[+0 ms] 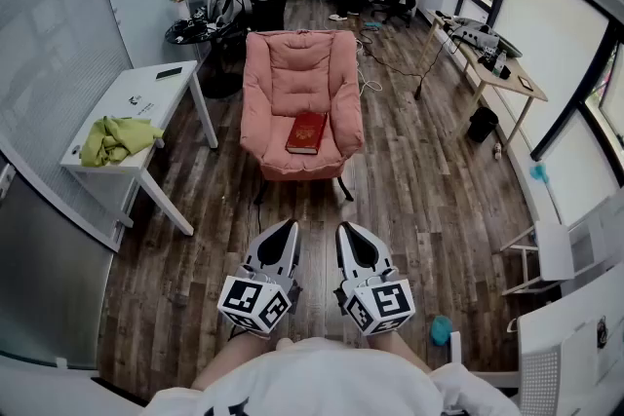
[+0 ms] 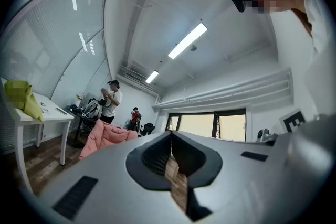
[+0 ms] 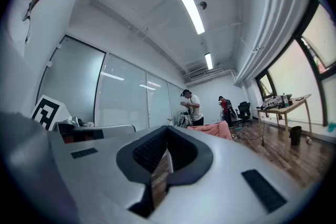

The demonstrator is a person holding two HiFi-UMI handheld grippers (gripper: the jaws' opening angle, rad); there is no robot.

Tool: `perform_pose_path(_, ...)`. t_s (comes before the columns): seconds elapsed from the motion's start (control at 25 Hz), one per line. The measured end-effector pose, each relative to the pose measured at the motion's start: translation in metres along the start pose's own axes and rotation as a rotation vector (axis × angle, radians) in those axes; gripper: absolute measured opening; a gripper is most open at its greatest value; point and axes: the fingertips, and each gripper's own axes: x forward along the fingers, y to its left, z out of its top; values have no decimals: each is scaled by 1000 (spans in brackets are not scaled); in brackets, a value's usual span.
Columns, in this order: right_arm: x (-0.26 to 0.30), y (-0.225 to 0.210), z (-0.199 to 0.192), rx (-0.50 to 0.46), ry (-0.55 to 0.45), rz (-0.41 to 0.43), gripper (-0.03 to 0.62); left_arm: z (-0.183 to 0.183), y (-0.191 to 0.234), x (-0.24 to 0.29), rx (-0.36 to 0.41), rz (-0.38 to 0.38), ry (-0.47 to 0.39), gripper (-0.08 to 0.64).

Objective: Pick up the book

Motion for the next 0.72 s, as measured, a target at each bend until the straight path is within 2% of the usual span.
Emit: perform_pose_path(0.72, 8, 24, -5, 10, -27, -8, 26, 3, 21, -16, -7, -10, 7, 3)
